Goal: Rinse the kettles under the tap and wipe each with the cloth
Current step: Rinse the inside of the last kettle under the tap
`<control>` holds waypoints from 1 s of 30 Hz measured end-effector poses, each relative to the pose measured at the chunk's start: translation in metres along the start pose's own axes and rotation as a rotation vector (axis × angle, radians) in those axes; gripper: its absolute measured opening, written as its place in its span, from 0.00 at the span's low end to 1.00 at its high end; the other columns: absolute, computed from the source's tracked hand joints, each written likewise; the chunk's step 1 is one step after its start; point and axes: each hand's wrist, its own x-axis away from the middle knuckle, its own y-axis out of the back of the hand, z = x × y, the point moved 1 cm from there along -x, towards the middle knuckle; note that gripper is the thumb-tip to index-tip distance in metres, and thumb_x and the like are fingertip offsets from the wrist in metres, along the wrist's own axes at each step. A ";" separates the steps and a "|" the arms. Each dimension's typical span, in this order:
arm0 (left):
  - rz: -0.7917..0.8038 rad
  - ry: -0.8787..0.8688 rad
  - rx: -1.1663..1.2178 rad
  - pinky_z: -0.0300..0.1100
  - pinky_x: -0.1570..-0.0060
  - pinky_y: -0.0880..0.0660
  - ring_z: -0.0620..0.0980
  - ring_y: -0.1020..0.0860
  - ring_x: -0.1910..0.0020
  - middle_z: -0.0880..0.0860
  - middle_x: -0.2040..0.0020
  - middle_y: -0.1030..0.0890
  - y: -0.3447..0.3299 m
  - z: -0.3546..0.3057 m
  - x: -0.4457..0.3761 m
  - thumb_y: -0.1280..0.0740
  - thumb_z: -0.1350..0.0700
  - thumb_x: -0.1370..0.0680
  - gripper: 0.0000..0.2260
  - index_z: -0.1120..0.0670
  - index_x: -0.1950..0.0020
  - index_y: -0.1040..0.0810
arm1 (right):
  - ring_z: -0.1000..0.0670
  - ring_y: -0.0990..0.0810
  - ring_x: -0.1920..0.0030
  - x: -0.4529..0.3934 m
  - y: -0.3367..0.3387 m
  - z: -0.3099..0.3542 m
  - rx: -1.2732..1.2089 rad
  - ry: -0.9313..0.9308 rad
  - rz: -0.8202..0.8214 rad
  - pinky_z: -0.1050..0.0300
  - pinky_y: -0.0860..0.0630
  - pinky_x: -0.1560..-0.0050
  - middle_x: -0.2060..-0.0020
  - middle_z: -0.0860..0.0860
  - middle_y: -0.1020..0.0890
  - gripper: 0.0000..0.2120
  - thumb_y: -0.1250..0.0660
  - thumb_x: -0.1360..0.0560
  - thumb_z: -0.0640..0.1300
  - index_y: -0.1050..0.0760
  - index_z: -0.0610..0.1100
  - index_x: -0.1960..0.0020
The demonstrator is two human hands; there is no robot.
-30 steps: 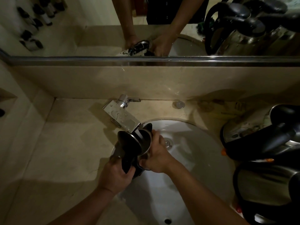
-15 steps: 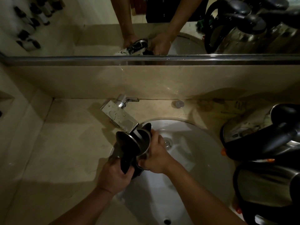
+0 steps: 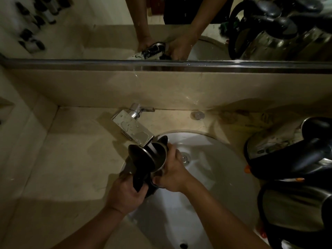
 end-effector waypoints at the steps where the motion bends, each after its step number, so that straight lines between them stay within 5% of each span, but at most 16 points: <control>1: -0.005 0.002 0.002 0.46 0.67 0.21 0.61 0.19 0.64 0.58 0.62 0.19 0.000 -0.001 0.000 0.33 0.41 0.33 0.20 0.59 0.58 0.20 | 0.42 0.43 0.23 0.000 0.000 0.000 -0.001 -0.001 0.006 0.40 0.29 0.26 0.30 0.50 0.41 0.57 0.22 0.42 0.52 0.53 0.60 0.24; 12: 0.021 0.014 0.010 0.40 0.66 0.27 0.60 0.20 0.66 0.58 0.64 0.20 0.000 0.000 -0.001 0.33 0.41 0.33 0.21 0.60 0.60 0.21 | 0.42 0.42 0.24 -0.001 0.002 0.003 -0.003 -0.003 0.011 0.41 0.29 0.26 0.31 0.51 0.41 0.55 0.21 0.40 0.49 0.52 0.61 0.25; 30: 0.040 0.033 -0.006 0.44 0.67 0.24 0.59 0.21 0.65 0.56 0.64 0.22 0.001 -0.002 -0.001 0.34 0.40 0.33 0.19 0.58 0.61 0.22 | 0.40 0.44 0.22 -0.001 0.003 0.005 0.009 -0.028 0.023 0.38 0.30 0.25 0.27 0.49 0.43 0.58 0.23 0.42 0.52 0.56 0.63 0.23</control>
